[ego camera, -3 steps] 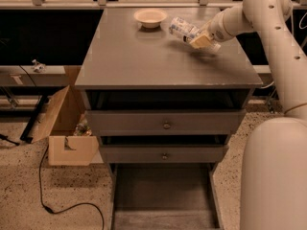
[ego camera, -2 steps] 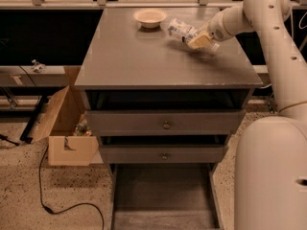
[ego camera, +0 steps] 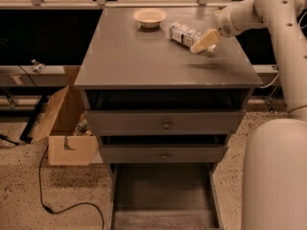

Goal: Pick blue plastic bottle from bottom drawer and place on counter

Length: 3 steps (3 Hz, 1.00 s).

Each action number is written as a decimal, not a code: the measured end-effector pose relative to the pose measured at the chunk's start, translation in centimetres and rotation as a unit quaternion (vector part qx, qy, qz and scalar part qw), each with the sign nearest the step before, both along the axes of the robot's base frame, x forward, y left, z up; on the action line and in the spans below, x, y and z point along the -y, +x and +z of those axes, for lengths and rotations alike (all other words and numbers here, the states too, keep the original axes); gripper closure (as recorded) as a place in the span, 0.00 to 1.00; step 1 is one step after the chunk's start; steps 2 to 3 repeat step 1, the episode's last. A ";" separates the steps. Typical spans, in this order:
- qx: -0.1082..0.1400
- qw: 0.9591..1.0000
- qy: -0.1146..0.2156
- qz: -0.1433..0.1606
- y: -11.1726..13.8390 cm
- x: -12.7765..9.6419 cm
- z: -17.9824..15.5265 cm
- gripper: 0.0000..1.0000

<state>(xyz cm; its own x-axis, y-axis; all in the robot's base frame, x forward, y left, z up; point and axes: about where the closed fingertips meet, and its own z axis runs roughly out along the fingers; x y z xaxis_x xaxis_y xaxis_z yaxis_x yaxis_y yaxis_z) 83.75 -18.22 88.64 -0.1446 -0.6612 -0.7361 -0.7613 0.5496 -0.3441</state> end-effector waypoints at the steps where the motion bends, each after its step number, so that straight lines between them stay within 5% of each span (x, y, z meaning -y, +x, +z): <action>1: 0.013 1.000 -0.007 -0.002 -2.7 1.3 2.0 0.00; 3: 0.013 1.000 -0.007 -0.002 -2.7 1.3 2.0 0.00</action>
Offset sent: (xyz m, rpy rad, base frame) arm 0.0000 0.0000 0.0000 0.0000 0.0000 0.0000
